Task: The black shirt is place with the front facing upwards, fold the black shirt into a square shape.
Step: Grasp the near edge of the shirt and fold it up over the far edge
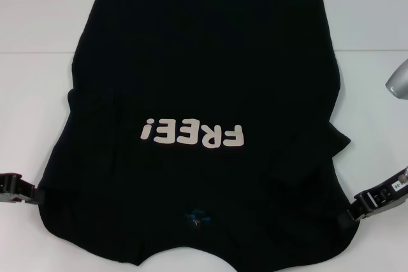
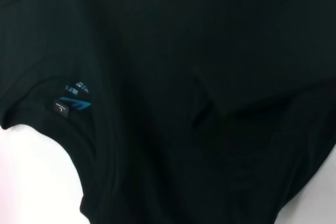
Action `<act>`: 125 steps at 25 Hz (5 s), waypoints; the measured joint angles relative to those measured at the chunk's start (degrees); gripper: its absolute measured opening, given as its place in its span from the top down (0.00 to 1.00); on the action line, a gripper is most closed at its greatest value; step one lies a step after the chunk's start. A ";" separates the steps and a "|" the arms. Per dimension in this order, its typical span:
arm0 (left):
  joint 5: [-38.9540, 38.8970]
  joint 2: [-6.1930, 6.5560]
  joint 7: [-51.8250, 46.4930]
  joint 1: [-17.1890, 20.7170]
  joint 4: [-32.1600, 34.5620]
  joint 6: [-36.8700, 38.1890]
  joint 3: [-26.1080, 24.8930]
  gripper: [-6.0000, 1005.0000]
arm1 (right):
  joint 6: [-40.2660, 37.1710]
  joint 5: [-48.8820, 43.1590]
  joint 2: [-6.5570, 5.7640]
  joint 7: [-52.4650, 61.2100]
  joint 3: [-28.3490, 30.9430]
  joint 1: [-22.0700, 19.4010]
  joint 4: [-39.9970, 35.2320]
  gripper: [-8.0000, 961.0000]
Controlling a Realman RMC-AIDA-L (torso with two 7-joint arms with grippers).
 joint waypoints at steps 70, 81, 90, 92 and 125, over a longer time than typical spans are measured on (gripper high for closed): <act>5.10 1.74 -4.98 -0.68 -6.10 -0.45 -0.63 0.14 | -11.75 0.67 -4.59 -8.97 2.90 -2.70 -2.99 0.94; 4.58 1.39 -4.90 -1.02 -6.17 0.50 -0.63 0.14 | -11.76 0.67 -4.59 -8.97 2.99 -2.70 -2.99 0.94; 4.56 1.30 -4.89 -1.70 -7.22 1.00 -0.11 0.14 | -11.76 0.75 -4.59 -9.03 2.99 -2.70 -2.99 0.94; 4.58 1.23 -4.90 -1.92 -7.41 1.11 0.07 0.14 | -11.76 0.79 -4.59 -9.05 2.99 -2.70 -2.99 0.94; 6.03 -0.15 -5.19 -1.92 -3.31 0.06 3.52 0.96 | -11.76 0.93 -4.59 -9.06 3.25 -2.45 -2.98 0.94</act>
